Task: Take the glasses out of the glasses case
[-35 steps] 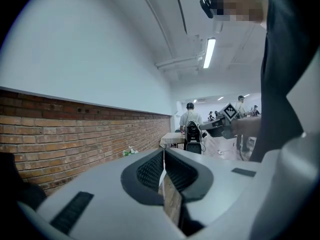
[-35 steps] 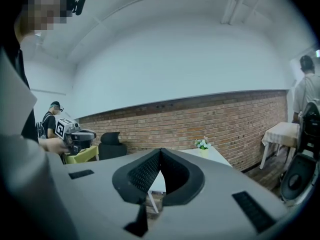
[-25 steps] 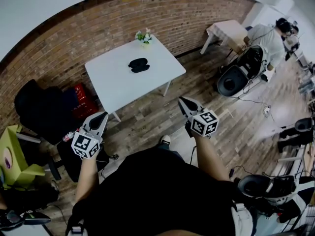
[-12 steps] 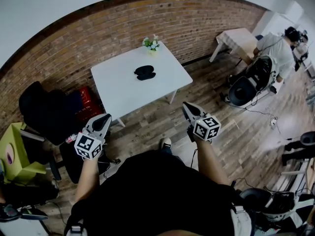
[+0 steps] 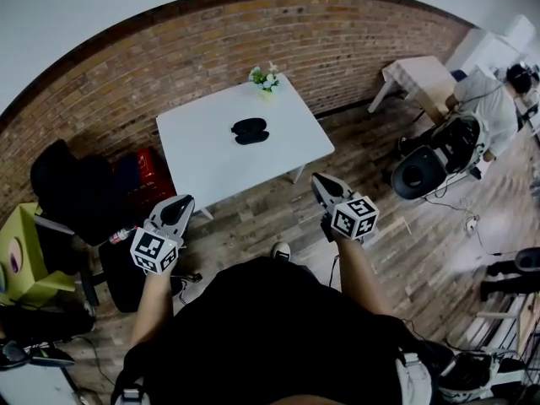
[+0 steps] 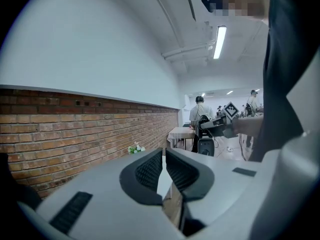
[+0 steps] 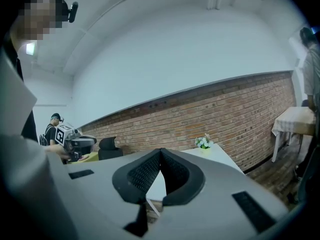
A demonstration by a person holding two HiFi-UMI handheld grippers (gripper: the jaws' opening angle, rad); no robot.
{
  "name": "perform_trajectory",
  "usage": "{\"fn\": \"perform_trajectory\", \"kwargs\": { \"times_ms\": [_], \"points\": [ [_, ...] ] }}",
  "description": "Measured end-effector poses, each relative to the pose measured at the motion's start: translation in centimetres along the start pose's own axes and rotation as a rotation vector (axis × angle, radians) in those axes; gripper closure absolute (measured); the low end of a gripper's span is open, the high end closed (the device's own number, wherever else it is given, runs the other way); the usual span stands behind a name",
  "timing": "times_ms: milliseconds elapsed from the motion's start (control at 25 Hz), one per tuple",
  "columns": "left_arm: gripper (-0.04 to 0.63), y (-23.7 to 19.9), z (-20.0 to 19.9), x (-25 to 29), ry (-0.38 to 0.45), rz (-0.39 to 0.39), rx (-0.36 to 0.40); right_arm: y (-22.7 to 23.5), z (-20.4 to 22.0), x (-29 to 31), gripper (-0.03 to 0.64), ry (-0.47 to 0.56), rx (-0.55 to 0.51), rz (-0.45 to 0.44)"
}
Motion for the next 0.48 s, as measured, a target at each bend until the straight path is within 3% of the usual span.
{"fn": "perform_trajectory", "kwargs": {
  "times_ms": [480],
  "points": [
    [0.568, -1.3, -0.2, 2.1, 0.023, -0.014, -0.031, 1.6, -0.3, 2.2, 0.601, -0.036, -0.008, -0.037]
  ]
}}
Point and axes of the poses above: the fingertips, and each gripper's own axes: x forward along the fingers, y to its right, z out of its underside, the point moved 1 cm from there along -x, backward along the fingers, and after that the axes turned 12 degrees about -x, right-handed, at the moved point
